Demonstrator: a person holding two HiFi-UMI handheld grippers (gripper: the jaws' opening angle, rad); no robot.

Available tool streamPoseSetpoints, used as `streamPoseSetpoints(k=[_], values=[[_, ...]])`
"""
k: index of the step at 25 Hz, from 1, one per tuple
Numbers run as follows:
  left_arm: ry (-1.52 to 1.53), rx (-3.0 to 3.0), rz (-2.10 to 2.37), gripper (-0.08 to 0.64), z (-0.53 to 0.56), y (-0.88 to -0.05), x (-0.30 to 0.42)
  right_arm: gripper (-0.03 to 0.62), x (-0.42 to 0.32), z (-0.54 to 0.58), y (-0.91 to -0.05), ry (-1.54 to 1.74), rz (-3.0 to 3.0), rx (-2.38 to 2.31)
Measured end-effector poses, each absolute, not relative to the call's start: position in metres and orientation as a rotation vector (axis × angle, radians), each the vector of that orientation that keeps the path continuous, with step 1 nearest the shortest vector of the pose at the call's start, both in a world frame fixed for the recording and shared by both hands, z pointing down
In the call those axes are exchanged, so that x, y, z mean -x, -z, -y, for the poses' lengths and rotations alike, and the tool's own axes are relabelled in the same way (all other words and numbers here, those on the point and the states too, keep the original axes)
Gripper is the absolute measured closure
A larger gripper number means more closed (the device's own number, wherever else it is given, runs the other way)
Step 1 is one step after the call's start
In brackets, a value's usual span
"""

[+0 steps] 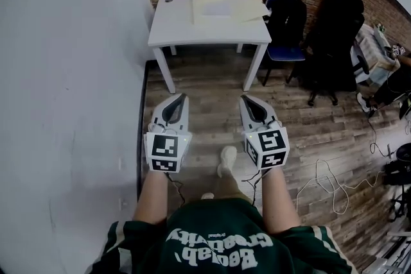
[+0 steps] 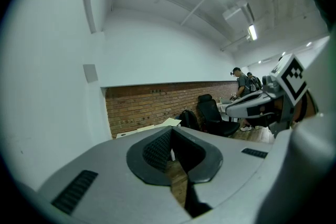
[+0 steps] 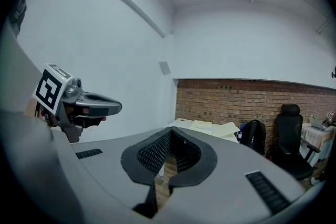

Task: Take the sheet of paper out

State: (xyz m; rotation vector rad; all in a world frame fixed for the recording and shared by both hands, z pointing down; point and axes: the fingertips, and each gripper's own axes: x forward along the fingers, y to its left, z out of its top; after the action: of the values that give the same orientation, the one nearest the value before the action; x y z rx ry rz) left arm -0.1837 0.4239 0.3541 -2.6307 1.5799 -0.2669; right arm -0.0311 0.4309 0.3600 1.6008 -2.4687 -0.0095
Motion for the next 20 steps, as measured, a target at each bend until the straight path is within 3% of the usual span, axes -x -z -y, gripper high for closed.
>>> streamPoseSetpoints(k=[20], values=[[0.300,2.578,-1.648,0.560,-0.209,-0.341,0.124,0.600,-0.022,-0.203,-0.348,0.024,2.541,-1.515]])
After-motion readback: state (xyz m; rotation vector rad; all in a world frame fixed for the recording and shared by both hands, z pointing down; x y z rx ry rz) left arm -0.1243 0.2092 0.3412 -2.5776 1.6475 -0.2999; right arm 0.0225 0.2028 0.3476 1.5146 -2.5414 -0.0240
